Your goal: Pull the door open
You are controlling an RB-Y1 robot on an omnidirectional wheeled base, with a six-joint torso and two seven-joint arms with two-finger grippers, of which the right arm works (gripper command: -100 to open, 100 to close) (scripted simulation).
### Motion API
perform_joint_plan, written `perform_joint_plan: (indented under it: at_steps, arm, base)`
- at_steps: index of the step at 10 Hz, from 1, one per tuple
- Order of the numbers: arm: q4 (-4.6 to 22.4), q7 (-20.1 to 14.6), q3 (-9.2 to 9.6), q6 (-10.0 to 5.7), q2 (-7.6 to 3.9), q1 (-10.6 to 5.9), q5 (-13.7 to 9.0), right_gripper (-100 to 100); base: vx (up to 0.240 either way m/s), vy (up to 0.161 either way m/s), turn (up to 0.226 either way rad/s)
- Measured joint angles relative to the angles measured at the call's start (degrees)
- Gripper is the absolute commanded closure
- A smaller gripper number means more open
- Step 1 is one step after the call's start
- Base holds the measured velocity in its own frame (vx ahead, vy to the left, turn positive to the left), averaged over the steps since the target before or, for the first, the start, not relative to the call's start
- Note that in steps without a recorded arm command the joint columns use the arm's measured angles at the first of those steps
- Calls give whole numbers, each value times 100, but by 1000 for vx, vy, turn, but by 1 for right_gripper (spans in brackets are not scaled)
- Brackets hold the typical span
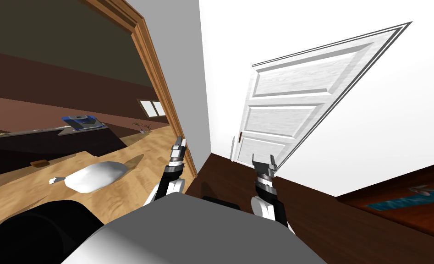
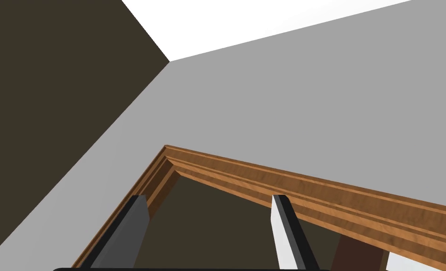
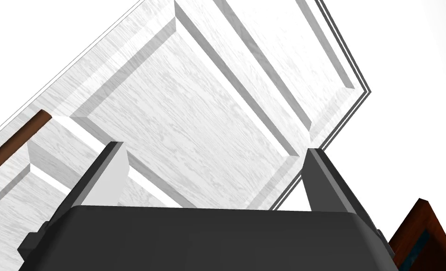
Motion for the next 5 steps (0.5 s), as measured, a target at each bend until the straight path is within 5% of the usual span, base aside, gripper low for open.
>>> perform_joint_plan:
  at_steps: [5]
  arm:
    - [596,-470,299,-213,-141,-238,-533,-100]
  base:
    - [101,0,44]
